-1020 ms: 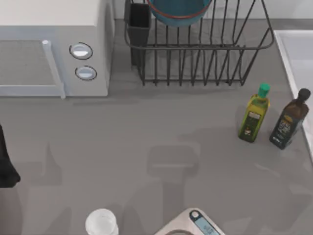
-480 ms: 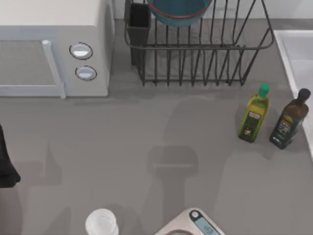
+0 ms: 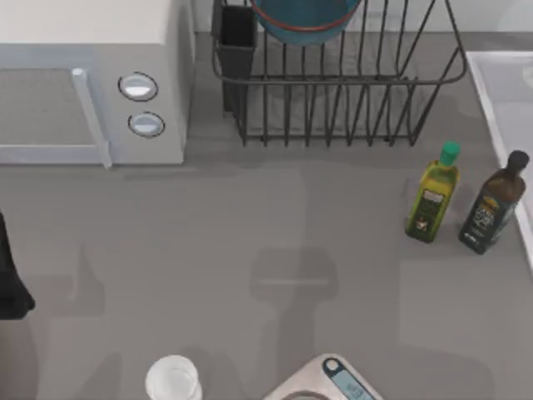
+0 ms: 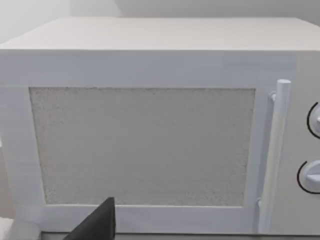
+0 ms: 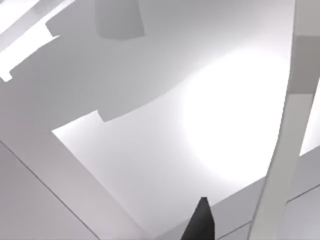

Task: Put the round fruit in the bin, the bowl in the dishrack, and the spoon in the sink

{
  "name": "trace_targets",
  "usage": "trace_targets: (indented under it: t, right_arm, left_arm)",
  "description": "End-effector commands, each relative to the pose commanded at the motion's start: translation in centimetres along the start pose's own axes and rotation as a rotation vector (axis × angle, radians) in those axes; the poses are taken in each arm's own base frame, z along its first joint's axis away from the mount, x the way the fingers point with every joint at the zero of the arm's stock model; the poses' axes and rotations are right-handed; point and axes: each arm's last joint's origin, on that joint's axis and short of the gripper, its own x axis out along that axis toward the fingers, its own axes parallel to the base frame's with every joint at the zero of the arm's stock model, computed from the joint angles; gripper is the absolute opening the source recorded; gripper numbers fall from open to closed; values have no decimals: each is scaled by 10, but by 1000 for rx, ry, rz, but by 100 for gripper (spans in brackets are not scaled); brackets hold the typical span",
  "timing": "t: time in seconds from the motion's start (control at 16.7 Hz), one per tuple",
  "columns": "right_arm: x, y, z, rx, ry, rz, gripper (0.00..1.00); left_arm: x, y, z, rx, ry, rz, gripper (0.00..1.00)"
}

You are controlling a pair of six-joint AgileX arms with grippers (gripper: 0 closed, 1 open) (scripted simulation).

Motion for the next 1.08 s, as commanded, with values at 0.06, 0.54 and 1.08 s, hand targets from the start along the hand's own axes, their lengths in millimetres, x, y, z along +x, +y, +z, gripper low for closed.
trace_targets:
  t: [0.06, 0.54, 1.08]
  right_arm:
    - [3, 0, 7, -19, -6, -8, 0]
    - [10, 0, 23, -67, -20, -24, 0]
    - [47, -1, 24, -67, -9, -2, 0]
  left_arm:
    - [0, 0, 0, 0, 0, 0, 100]
    - [0, 0, 0, 0, 0, 0, 100]
    - [0, 0, 0, 0, 0, 0, 100]
